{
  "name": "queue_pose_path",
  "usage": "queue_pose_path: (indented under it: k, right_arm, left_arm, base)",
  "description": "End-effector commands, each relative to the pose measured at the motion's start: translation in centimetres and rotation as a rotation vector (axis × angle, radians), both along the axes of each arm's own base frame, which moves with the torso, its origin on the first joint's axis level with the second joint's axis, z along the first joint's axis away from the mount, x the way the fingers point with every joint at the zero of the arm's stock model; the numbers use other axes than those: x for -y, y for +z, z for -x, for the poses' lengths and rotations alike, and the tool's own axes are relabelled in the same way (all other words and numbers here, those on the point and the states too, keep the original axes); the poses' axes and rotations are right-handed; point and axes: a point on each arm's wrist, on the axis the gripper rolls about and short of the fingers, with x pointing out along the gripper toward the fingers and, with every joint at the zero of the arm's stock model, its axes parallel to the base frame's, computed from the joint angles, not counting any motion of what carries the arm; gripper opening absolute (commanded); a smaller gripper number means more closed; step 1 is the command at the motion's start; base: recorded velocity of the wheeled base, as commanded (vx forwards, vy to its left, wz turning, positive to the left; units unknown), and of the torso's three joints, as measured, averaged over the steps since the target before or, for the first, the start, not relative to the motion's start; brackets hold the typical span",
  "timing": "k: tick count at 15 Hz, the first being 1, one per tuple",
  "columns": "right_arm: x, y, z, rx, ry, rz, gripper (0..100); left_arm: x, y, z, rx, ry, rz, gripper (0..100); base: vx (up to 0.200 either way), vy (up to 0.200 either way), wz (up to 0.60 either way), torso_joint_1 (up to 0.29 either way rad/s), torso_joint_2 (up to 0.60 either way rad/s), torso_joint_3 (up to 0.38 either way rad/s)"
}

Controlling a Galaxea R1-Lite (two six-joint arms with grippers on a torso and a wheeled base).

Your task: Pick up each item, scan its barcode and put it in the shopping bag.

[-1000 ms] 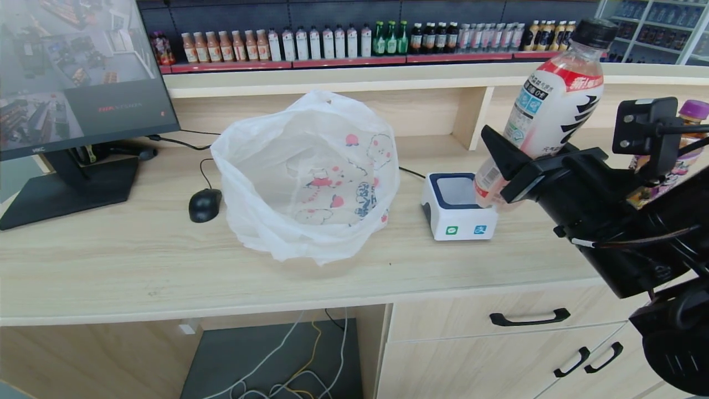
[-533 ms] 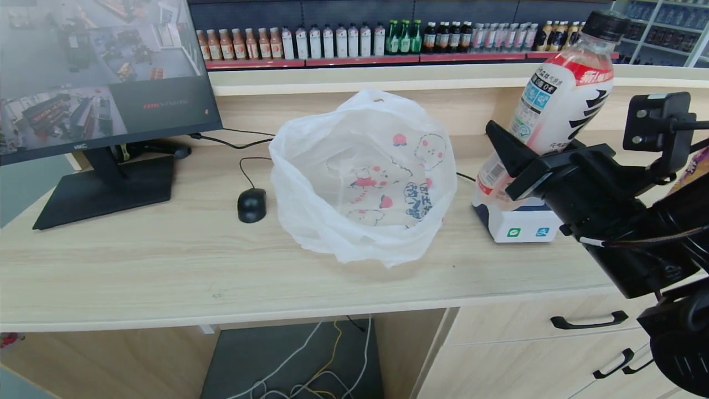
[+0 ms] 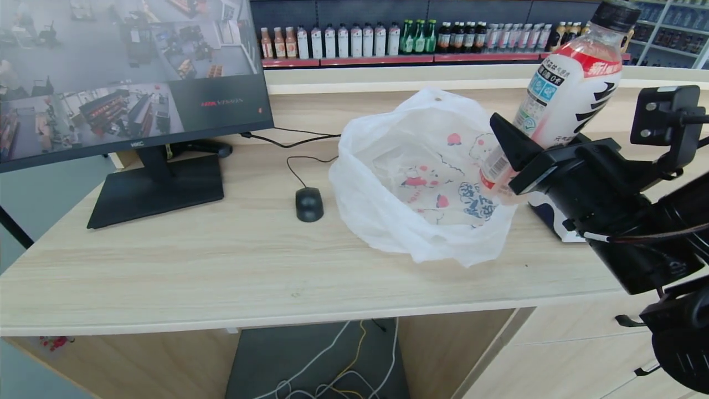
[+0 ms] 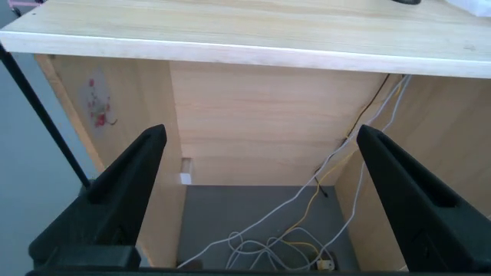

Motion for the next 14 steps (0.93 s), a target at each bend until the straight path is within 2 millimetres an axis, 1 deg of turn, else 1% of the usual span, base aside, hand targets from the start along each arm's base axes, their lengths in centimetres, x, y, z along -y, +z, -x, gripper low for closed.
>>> queue_pose_path:
  k: [1,3,7,10,12,13,14]
  right_arm:
    - [-0.3,-0.2,-0.4,-0.005,0.001,0.003,0]
    - [-0.5,0.0,-1.4,0.005,-0.008,-0.004,0]
    - [-1.5,0.2,-3.4,0.029,-0.007,-0.018,0]
    - [-2.3,0.0,-4.7,0.037,0.0,-0.02,0]
    - [-2.8,-0.7,-5.6,0.024,0.003,-0.012,0]
    - [-3.0,-0.7,-6.1,0.029,0.001,-0.016,0]
    - [-3.0,-0.9,-7.2,0.029,-0.002,-0.033,0]
  left_arm:
    - [0.0,0.0,0.0,0.001,0.0,0.001,100]
    - [0.0,0.0,0.0,0.001,0.0,0.001,100]
    - [0.0,0.0,0.0,0.001,0.0,0.001,100]
    - [0.0,0.0,0.0,-0.001,0.0,-0.008,100]
    - [0.0,0.0,0.0,-0.001,0.0,-0.008,100]
    - [0.0,0.0,0.0,-0.001,0.0,-0.008,100]
    - [0.0,0.0,0.0,-0.001,0.0,-0.008,100]
  base:
    - [0.0,0.0,0.0,0.0,0.0,0.0]
    - [0.0,0.0,0.0,0.0,0.0,0.0]
    - [0.0,0.0,0.0,0.0,0.0,0.0]
    - [0.0,0.0,0.0,0.0,0.0,0.0]
    - [0.0,0.0,0.0,0.0,0.0,0.0]
    - [0.0,0.0,0.0,0.0,0.0,0.0]
    - [0.0,0.0,0.0,0.0,0.0,0.0]
